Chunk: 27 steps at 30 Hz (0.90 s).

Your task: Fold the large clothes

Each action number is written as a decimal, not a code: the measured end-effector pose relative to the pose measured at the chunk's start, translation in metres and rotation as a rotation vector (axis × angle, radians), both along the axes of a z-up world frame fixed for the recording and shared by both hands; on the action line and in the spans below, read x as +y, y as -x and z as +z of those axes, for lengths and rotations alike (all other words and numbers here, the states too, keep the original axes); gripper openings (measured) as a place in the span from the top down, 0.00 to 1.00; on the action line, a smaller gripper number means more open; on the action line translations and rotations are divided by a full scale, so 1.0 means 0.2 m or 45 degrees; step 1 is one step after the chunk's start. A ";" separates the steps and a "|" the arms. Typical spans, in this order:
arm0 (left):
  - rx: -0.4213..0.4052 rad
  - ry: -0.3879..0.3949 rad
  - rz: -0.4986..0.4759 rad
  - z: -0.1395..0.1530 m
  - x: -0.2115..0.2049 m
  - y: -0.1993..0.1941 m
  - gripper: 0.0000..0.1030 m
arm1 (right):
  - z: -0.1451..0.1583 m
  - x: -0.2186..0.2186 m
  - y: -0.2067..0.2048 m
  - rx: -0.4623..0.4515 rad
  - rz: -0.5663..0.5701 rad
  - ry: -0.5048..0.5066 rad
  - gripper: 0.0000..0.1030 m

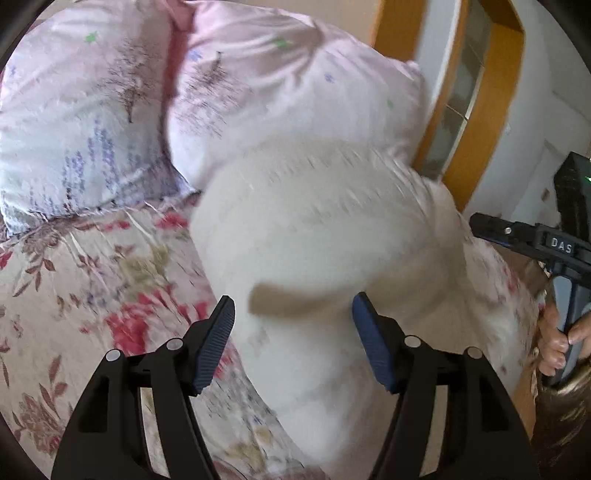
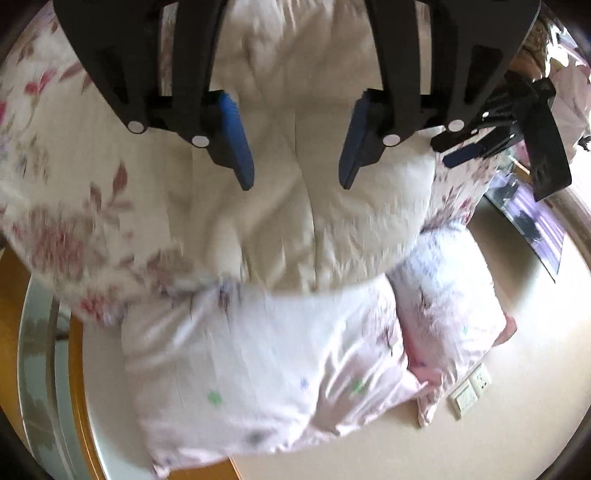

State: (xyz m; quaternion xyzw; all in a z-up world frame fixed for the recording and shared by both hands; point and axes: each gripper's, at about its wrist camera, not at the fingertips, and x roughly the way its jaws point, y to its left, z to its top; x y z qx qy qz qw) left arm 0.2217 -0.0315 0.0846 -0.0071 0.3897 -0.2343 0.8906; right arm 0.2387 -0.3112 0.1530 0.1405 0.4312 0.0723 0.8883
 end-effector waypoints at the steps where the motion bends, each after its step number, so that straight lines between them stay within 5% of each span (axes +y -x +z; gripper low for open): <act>1: -0.003 -0.014 0.020 0.01 0.00 -0.05 0.35 | 0.01 0.01 -0.05 0.001 -0.004 0.016 0.53; 8: 0.042 -0.035 0.082 -0.02 0.02 -0.28 0.35 | -0.25 -0.04 -0.35 0.202 -0.118 0.030 0.55; 17: 0.192 0.018 0.036 -0.18 -0.06 -0.40 0.33 | -0.48 -0.18 -0.35 0.296 -0.246 -0.054 0.55; 21: 0.229 0.043 0.043 -0.23 -0.07 -0.44 0.29 | -0.52 -0.23 -0.33 0.308 -0.283 -0.147 0.55; 27: 0.089 0.064 0.013 -0.06 -0.01 -0.23 0.31 | -0.34 -0.24 -0.13 0.166 -0.191 -0.219 0.53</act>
